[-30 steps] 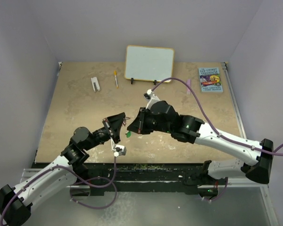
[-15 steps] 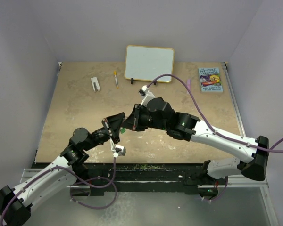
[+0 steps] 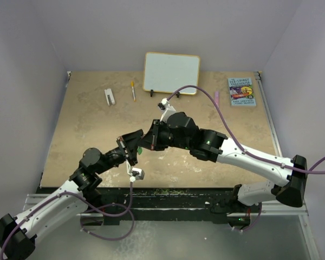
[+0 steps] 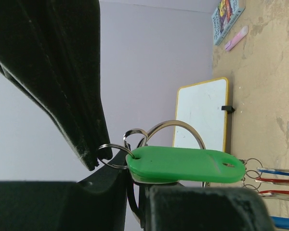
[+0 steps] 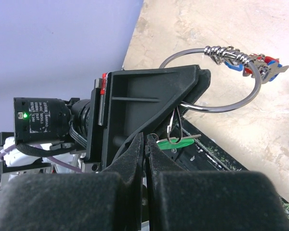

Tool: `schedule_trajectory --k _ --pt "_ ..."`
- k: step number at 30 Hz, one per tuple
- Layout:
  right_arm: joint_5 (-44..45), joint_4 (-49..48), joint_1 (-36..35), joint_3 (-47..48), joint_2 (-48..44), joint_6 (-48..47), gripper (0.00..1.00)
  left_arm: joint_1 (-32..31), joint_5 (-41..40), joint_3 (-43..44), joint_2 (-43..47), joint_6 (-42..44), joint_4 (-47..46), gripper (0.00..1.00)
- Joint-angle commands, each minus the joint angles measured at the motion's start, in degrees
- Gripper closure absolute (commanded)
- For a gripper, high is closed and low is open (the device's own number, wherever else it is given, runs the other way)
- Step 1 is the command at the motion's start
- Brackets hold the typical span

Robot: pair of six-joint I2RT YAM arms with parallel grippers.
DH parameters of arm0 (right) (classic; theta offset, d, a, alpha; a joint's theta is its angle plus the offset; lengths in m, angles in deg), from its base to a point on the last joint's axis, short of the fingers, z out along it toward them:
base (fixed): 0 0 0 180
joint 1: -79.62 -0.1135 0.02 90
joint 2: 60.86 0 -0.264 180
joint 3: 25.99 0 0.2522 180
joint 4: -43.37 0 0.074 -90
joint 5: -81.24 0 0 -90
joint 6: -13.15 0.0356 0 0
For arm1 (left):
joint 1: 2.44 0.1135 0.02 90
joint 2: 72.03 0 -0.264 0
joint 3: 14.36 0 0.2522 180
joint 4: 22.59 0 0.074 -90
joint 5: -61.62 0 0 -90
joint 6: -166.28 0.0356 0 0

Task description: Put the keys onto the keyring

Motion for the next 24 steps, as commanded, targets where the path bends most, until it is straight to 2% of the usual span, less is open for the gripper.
schedule_trajectory --k 1,24 --pt "1.0 -0.3 -0.4 2.7 -1.8 -0.3 1.00 -0.5 0.2 0.4 1.4 1.5 -4.0 0.96" --pt "3.8 2.6 -0.3 3.4 -3.2 0.7 1.00 -1.6 1.2 0.5 1.5 1.9 -3.3 0.96"
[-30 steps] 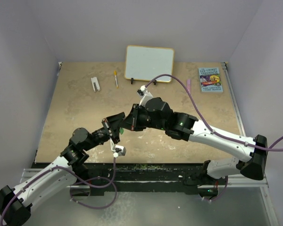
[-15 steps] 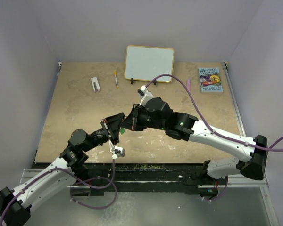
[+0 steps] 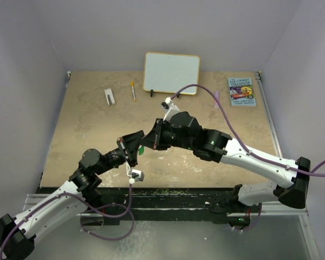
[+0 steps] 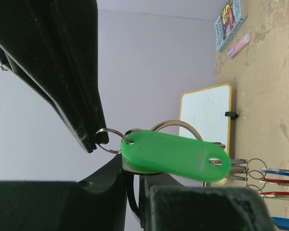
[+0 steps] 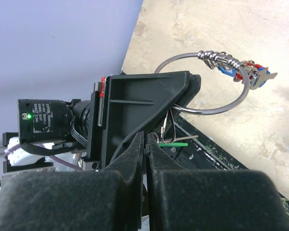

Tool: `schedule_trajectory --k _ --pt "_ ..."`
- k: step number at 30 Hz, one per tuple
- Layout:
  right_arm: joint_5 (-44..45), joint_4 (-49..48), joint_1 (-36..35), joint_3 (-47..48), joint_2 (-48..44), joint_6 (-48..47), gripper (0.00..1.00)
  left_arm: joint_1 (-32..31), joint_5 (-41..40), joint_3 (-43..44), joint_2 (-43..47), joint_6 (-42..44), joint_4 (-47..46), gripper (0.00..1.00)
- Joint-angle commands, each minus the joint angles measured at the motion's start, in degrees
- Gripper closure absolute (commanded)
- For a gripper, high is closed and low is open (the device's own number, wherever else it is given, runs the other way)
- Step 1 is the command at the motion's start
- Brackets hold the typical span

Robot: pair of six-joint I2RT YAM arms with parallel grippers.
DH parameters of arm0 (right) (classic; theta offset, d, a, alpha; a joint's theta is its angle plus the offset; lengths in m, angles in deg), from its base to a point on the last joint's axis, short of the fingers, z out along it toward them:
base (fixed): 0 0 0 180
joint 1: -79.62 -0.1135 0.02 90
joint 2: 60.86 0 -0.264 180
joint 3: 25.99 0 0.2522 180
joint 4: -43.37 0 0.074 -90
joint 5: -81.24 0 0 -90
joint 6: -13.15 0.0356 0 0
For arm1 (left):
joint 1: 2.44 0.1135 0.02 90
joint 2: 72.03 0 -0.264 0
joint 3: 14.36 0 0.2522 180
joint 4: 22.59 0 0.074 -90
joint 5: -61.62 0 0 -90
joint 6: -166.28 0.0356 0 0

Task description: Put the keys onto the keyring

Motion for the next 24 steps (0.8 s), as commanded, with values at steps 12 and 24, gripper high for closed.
schedule_trajectory --k 12,24 --pt "4.1 1.1 -0.3 2.6 -1.9 1.3 1.00 -1.0 1.2 0.8 0.4 2.1 -3.8 0.96" --pt "5.2 1.8 -0.3 3.5 -0.9 1.1 1.00 -1.9 0.9 0.0 1.6 2.5 -4.1 0.96"
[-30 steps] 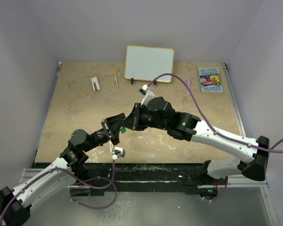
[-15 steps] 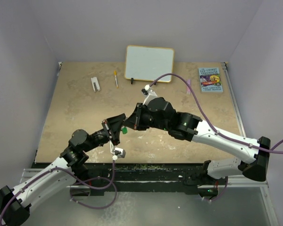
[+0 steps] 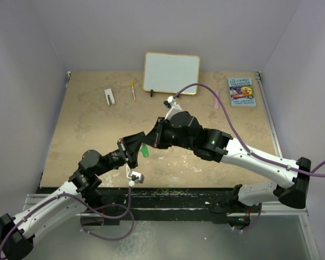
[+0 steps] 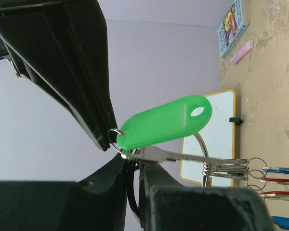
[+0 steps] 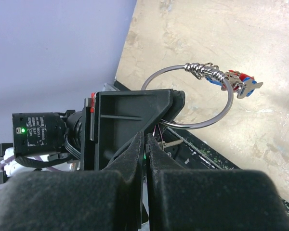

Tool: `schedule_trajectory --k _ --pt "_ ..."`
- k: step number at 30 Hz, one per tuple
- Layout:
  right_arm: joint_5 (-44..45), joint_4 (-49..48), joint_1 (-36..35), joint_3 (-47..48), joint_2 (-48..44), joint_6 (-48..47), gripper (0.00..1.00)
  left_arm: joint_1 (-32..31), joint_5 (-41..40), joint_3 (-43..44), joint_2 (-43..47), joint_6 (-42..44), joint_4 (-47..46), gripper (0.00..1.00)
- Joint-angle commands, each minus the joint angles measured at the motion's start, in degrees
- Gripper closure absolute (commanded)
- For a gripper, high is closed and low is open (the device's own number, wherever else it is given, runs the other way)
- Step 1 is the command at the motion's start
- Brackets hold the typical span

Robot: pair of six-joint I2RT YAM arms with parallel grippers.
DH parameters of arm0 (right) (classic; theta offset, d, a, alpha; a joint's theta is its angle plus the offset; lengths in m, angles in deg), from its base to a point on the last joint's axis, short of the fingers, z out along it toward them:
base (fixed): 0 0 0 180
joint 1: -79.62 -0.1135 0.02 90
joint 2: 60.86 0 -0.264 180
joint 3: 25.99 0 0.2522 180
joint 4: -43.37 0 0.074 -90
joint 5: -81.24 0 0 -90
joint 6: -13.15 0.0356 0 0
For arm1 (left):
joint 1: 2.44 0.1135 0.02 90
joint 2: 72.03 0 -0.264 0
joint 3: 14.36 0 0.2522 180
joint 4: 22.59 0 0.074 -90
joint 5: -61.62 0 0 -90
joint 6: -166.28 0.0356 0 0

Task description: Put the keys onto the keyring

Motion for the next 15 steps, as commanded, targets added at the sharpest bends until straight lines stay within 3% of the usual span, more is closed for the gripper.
schedule_trajectory --k 1,15 --pt "1.7 -0.1 -0.3 2.7 -0.8 0.4 1.00 -0.5 0.5 0.0 1.2 1.4 -4.0 0.96" --pt "2.5 0.6 -0.2 1.0 -1.6 1.6 1.00 -1.0 0.2 -0.7 1.3 1.8 -5.8 0.96"
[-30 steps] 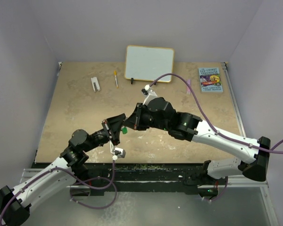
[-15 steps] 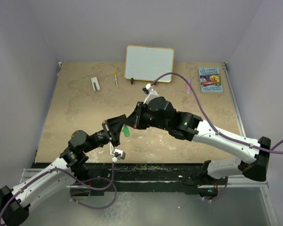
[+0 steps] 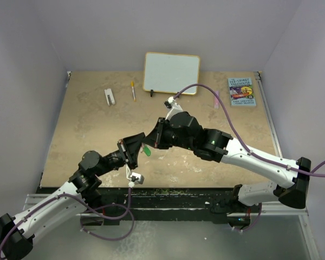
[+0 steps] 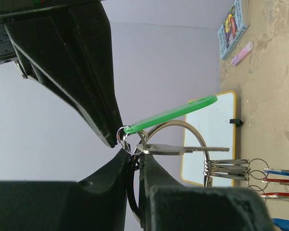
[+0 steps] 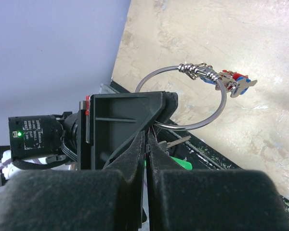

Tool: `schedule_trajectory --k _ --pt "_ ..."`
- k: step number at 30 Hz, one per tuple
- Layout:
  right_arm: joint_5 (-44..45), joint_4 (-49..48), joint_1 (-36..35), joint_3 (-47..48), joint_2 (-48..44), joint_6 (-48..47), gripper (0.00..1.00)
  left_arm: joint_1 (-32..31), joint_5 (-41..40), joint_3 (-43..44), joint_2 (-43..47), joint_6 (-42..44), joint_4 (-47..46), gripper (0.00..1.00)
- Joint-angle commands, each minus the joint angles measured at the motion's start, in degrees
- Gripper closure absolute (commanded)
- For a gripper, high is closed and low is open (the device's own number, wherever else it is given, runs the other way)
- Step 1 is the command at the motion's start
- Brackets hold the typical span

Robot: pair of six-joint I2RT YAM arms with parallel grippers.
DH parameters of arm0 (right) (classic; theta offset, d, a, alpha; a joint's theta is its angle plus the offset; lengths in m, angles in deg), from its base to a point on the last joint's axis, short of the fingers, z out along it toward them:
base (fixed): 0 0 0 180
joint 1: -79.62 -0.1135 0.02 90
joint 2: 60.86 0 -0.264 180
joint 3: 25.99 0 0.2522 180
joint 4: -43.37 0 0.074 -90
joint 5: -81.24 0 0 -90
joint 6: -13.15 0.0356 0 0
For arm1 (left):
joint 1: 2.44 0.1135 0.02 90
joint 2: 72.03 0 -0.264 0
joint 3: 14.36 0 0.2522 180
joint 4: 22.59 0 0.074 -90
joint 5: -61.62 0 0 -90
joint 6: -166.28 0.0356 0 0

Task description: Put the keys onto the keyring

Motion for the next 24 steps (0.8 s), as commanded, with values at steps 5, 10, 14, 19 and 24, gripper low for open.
schedule_trajectory --k 5,10,14,19,24 --pt "2.2 -0.5 -0.2 -0.1 -2.3 1.4 1.00 -0.6 -0.1 -0.2 0.8 1.4 -5.8 0.96" --pt "2.9 -0.2 -0.2 -1.0 -3.3 1.3 1.00 -0.7 -0.1 -0.1 0.8 1.3 -5.4 0.96" --pt "4.2 0.2 -0.2 -2.5 -5.6 0.6 0.82 -0.7 -0.2 0.2 0.5 1.2 -4.7 0.96" --pt "4.8 -1.1 -0.2 -1.5 -6.1 -2.3 0.76 -0.7 -0.8 0.7 -0.4 1.0 -4.5 0.96" --pt "1.6 -1.9 -0.3 0.4 -3.2 -4.8 0.76 -0.7 -0.8 1.1 -1.0 0.7 -4.1 0.96"
